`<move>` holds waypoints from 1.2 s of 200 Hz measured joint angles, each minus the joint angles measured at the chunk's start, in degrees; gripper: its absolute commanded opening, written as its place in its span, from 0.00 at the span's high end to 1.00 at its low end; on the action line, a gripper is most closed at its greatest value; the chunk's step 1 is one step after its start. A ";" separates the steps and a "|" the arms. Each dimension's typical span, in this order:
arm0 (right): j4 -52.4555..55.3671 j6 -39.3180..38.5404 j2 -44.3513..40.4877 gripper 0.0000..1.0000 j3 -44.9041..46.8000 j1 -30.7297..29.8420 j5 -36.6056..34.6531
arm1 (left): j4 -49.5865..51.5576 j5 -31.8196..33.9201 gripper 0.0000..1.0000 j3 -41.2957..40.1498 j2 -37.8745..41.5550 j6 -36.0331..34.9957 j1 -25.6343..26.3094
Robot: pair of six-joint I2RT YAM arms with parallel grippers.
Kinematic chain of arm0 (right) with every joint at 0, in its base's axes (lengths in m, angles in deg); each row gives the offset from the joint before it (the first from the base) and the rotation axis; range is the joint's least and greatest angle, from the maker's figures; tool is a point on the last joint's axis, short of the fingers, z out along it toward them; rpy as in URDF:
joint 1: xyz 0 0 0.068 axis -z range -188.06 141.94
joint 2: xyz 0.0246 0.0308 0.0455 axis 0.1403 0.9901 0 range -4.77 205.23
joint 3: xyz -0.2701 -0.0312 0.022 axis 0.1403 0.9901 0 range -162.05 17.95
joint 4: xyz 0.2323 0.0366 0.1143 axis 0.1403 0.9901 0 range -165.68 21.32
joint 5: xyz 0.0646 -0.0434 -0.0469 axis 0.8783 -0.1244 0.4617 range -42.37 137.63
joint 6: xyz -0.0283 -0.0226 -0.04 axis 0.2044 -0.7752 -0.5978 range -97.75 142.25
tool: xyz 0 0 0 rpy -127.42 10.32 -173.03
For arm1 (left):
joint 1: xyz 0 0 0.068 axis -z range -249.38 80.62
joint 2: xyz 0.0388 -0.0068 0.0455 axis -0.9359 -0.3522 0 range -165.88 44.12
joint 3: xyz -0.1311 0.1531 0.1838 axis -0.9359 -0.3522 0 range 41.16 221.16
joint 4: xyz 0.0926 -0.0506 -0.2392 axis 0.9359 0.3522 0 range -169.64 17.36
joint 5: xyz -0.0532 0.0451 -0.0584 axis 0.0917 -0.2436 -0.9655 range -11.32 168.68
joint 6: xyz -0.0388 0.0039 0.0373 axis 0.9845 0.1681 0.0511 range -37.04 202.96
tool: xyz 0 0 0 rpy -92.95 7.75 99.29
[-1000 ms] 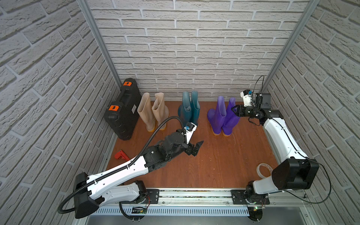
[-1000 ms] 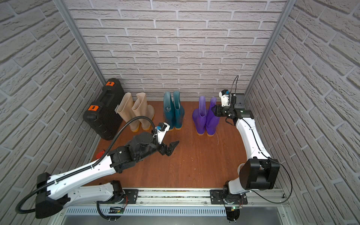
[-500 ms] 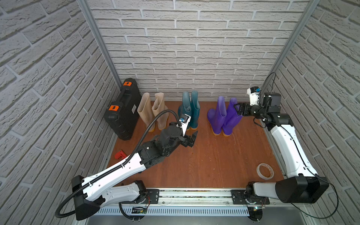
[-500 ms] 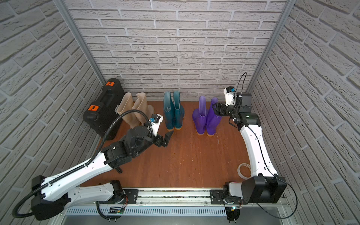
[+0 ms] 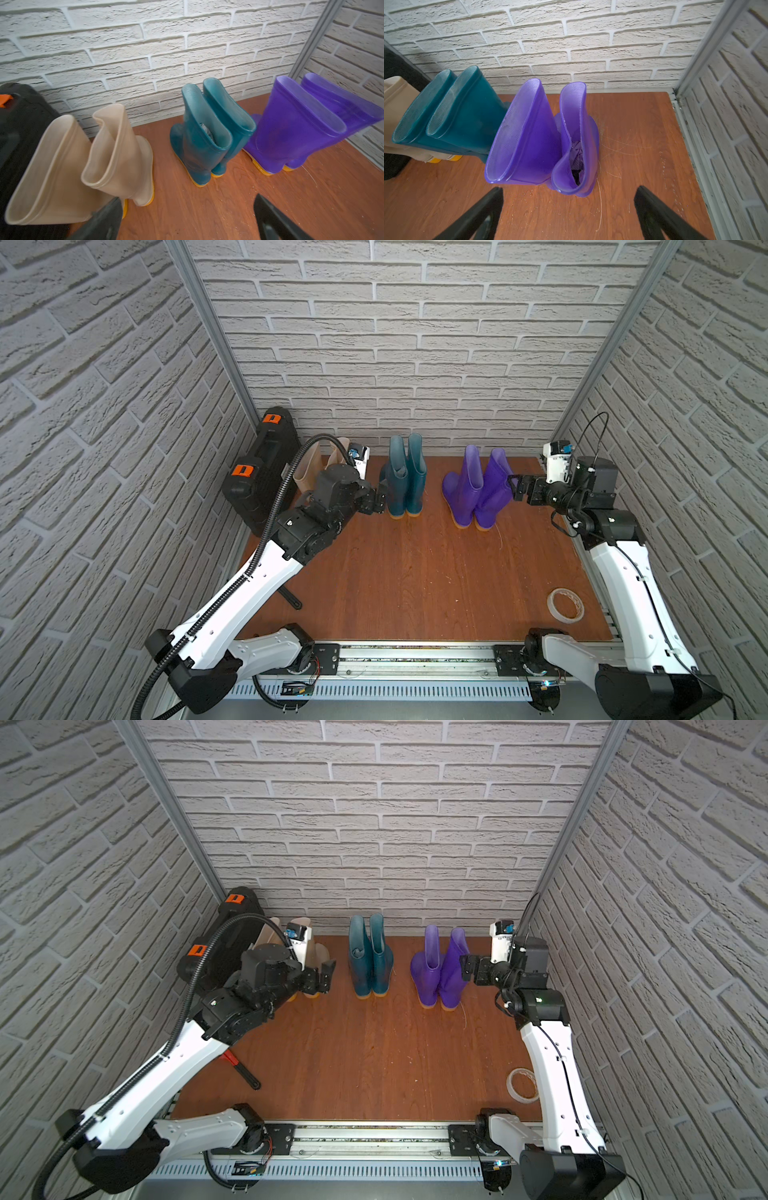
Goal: Match and arrange rain boots in pairs
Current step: Reset both arms
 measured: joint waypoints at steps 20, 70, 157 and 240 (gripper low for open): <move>-0.26 0.72 -5.95 0.00 4.33 0.00 -3.82 | 0.35 -0.13 0.02 -0.57 1.27 0.48 -2.43; -3.67 1.46 -12.98 0.00 16.17 0.00 -12.39 | -6.38 4.33 0.02 -15.93 9.40 -0.13 -7.34; -25.40 1.18 -9.22 0.00 36.96 0.00 -19.74 | -33.16 11.63 0.02 -51.89 21.14 -8.46 -11.32; -51.63 1.22 2.69 0.00 47.50 0.00 -16.70 | -55.98 3.50 0.02 -67.49 19.26 -8.83 -31.32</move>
